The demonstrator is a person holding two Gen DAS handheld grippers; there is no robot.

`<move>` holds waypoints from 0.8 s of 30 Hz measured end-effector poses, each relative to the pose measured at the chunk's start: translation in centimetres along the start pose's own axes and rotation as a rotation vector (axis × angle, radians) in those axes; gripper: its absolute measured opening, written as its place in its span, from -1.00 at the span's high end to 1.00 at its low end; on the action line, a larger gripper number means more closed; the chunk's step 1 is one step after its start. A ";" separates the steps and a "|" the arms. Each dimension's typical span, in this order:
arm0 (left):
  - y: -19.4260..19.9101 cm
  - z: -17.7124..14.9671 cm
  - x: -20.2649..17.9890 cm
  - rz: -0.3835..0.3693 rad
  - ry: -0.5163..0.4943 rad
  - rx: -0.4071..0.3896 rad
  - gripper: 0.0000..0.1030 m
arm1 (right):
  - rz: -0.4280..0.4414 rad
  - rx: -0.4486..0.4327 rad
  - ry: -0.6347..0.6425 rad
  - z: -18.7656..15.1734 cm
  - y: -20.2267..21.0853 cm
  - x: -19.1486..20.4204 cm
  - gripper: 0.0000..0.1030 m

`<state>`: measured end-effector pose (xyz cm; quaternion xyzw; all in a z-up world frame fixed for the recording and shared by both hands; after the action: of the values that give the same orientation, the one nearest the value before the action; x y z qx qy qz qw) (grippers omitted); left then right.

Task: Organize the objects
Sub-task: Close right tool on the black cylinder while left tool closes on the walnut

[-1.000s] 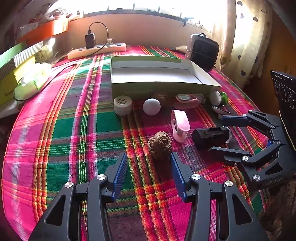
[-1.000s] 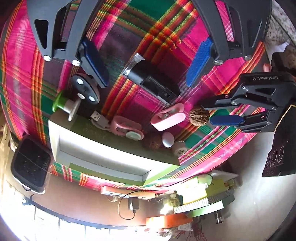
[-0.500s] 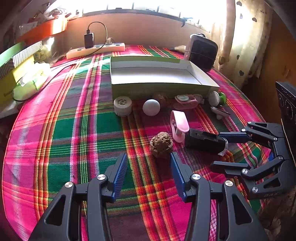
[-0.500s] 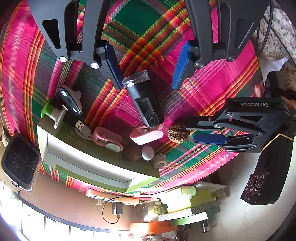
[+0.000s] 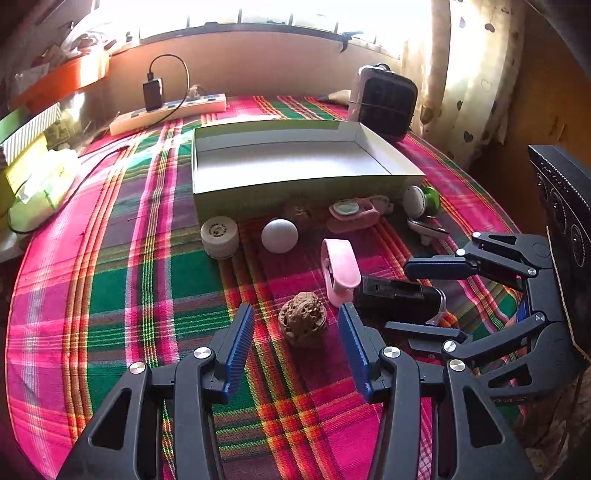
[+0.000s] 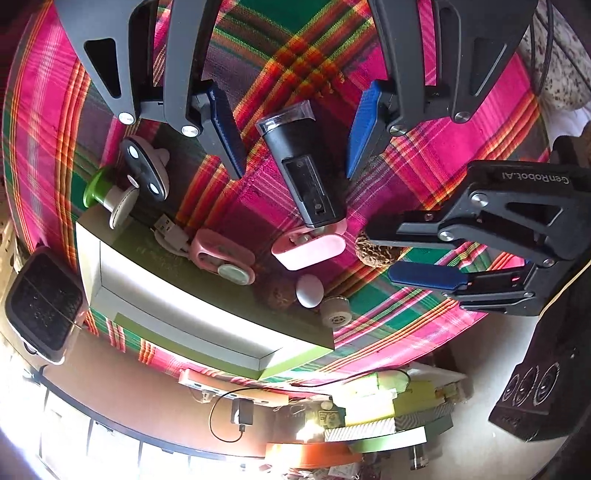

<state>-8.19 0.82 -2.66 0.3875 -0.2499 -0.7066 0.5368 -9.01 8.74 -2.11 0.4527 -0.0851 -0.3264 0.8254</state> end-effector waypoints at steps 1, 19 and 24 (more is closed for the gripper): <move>-0.3 0.0 0.0 0.000 -0.003 0.011 0.10 | -0.001 -0.001 -0.004 0.0 0.0 -0.1 -0.06; -1.3 0.5 -0.7 0.069 -0.036 0.056 0.13 | -0.008 -0.021 -0.063 -0.2 0.2 -1.0 0.45; -1.3 0.6 -0.8 0.070 -0.026 0.054 0.35 | -0.007 -0.022 -0.079 -0.2 0.2 -1.0 0.45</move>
<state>-9.28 1.89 -3.08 0.3833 -0.2893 -0.6853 0.5475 -9.62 9.63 -1.90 0.4306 -0.1125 -0.3481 0.8251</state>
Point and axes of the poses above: each gripper's, at about its wrist camera, not at the fingertips, and y roughly against the way its jaws point, x to its left, z to its top, the point moved 5 cm from there along -y, roughly the way its jaws point, and after that the axes turned 14 degrees about y, right-handed, at the moved point
